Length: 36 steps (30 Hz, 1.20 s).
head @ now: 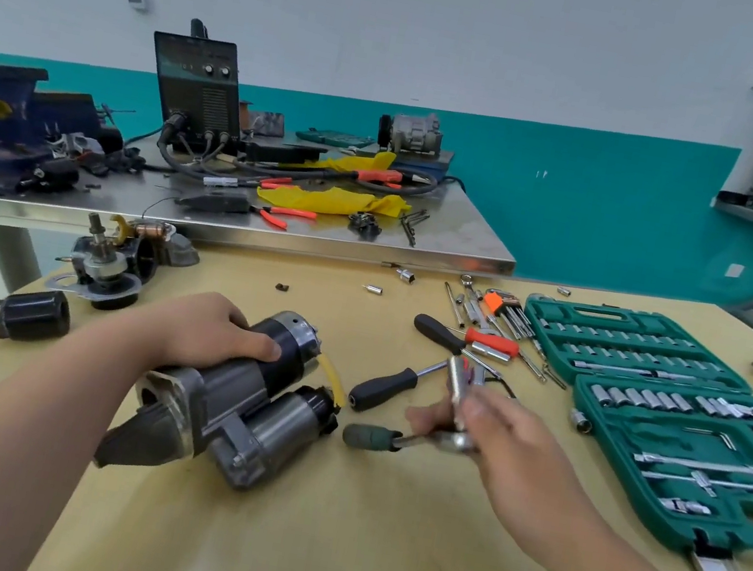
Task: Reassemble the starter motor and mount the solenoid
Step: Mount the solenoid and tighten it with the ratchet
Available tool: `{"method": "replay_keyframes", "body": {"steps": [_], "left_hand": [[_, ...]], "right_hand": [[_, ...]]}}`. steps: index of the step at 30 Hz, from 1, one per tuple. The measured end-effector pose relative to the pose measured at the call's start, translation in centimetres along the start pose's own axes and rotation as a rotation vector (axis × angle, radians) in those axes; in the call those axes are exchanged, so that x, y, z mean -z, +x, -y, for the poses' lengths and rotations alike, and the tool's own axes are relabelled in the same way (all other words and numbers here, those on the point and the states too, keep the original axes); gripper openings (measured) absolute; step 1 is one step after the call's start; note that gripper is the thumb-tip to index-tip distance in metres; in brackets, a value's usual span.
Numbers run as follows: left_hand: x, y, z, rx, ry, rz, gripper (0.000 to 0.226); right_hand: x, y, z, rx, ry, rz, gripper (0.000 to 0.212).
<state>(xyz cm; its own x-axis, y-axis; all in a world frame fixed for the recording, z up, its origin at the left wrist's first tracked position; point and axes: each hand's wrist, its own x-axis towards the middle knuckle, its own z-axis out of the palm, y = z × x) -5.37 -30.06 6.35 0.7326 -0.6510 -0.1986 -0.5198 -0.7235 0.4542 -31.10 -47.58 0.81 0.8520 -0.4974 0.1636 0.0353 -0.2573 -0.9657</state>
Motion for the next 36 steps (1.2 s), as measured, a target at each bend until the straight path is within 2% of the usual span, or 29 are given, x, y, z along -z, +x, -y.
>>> {"method": "replay_keyframes", "body": {"steps": [2, 3, 5, 7, 9, 10, 12, 15, 20, 22, 26, 30, 33, 34, 36], "left_hand": [[0.3, -0.3, -0.6, 0.011, 0.085, -0.001, 0.050], [0.4, -0.5, -1.1, -0.005, 0.126, -0.052, 0.052], [0.1, -1.3, -2.4, -0.110, 0.147, -0.281, 0.058], [-1.5, -3.0, -5.0, -0.387, 0.038, -0.452, 0.058], [-4.1, -4.5, -8.3, -0.651, 0.043, -0.366, 0.052], [-5.6, -4.8, -9.6, -0.707, 0.097, -0.287, 0.044], [-7.5, -4.4, -10.8, -0.665, 0.073, -0.165, 0.029], [-8.6, -2.7, -10.4, -0.596, -0.239, -0.065, 0.027], [-12.0, -0.7, -11.5, -0.515, -0.938, 0.163, 0.035], [-13.0, -0.1, -12.5, -0.515, -1.116, 0.241, 0.035], [-14.6, 0.6, -15.3, -0.579, -1.165, 0.261, 0.044], [-15.4, 1.3, -16.9, -0.573, -1.249, 0.262, 0.028], [-15.6, 2.0, -17.3, -0.566, -1.315, 0.309, 0.025], [-15.7, 2.3, -17.2, -0.525, -1.353, 0.270, 0.025], [-14.8, 2.7, -16.7, -0.299, -1.463, 0.154, 0.027]], "right_hand": [[-0.3, 0.7, 0.7, -0.164, 0.465, -0.183, 0.046], [-0.2, 1.0, 1.2, -0.252, 0.561, -0.210, 0.050], [0.3, 1.5, 1.9, -0.354, 0.561, -0.148, 0.063], [0.6, 2.2, 2.5, -0.375, 0.541, -0.081, 0.069], [0.3, 2.8, 3.0, -0.400, 0.549, 0.000, 0.061], [0.2, 2.9, 3.2, -0.420, 0.587, 0.057, 0.054], [0.4, 2.9, 2.9, -0.424, 0.757, 0.156, 0.036], [1.2, 2.4, 1.7, -0.389, 0.955, 0.190, 0.023], [1.5, 2.8, 0.9, -0.338, 1.081, 0.054, 0.029], [2.2, 3.0, 0.9, -0.306, 1.105, 0.010, 0.030], [4.6, 2.8, 1.0, -0.269, 1.110, -0.047, 0.030], [4.9, 2.8, 0.7, -0.181, 1.133, -0.125, 0.031], [4.1, 3.0, 0.4, -0.100, 1.148, -0.195, 0.033], [4.0, 3.0, 0.4, -0.081, 1.149, -0.193, 0.032], [4.7, 2.9, 0.3, -0.025, 1.183, -0.185, 0.028]]}}
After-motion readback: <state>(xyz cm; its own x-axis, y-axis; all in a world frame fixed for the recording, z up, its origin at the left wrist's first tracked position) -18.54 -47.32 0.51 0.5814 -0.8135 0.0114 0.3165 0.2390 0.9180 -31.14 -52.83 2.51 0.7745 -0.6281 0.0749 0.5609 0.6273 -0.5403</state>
